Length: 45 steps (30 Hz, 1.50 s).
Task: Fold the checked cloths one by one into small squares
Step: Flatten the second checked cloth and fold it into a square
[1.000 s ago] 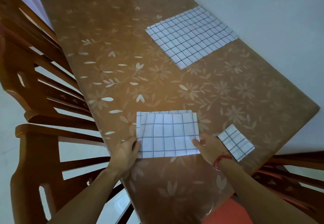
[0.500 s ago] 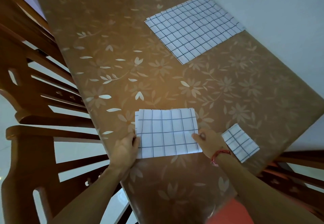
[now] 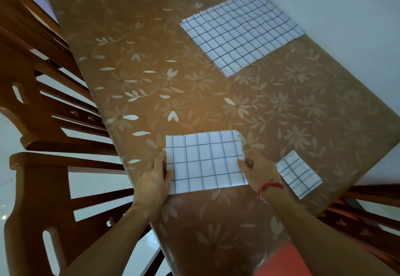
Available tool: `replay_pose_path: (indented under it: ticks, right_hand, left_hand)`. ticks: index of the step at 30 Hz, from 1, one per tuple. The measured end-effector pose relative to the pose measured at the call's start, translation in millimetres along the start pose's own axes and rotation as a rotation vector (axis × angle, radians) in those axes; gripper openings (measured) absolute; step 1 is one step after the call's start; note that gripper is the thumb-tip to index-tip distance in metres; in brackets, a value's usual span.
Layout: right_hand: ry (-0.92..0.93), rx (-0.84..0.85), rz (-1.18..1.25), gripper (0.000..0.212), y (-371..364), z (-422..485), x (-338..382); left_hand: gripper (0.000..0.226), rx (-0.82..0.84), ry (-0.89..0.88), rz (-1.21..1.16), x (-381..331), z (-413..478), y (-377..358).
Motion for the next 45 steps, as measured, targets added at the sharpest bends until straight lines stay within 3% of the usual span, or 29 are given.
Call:
replay_pose_path:
  ticks: [4, 8, 12, 15, 19, 23, 28, 32, 45]
  right_hand:
    - [0.047, -0.061, -0.083, 0.021, -2, -7, 3]
    - [0.277, -0.126, -0.201, 0.033, -20, -32, 16]
    - [0.594, -0.064, -0.43, 0.054, -58, -69, 25]
    - [0.687, 0.057, -0.532, 0.067, -84, -87, 25]
    - [0.624, 0.14, -0.621, 0.077, -99, -89, 19]
    - [0.588, 0.122, -0.631, 0.079, -97, -92, 24]
    - [0.668, 0.111, -0.589, 0.08, -106, -101, 41]
    - [0.724, 0.133, -0.552, 0.079, -121, -113, 60]
    - [0.543, 0.186, -0.6, 0.08, -116, -110, 36]
  left_hand:
    - [0.027, -0.025, -0.294, 0.212, -3, -17, -9]
    - [0.034, 0.016, -0.538, 0.364, -15, -52, -26]
    - [0.046, 0.104, -0.56, 0.399, -12, -68, -42]
    - [0.051, 0.155, -0.515, 0.424, -8, -70, -47]
    - [0.052, 0.171, -0.528, 0.459, -1, -71, -49]
    - [0.054, 0.145, -0.515, 0.488, 4, -76, -42]
    - [0.056, 0.128, -0.456, 0.532, 23, -81, -38]
    - [0.056, 0.147, -0.505, 0.571, 33, -83, -43]
    - [0.055, 0.157, -0.519, 0.614, 37, -82, -43]
Point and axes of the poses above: each hand's wrist, its own z-axis towards the middle knuckle, its own y-axis out of the back of the hand, x = y × z, the point moved 2 cm from there along z, towards the middle knuckle, and after that the axes turned 4 degrees about x, right-handed, at the moved point
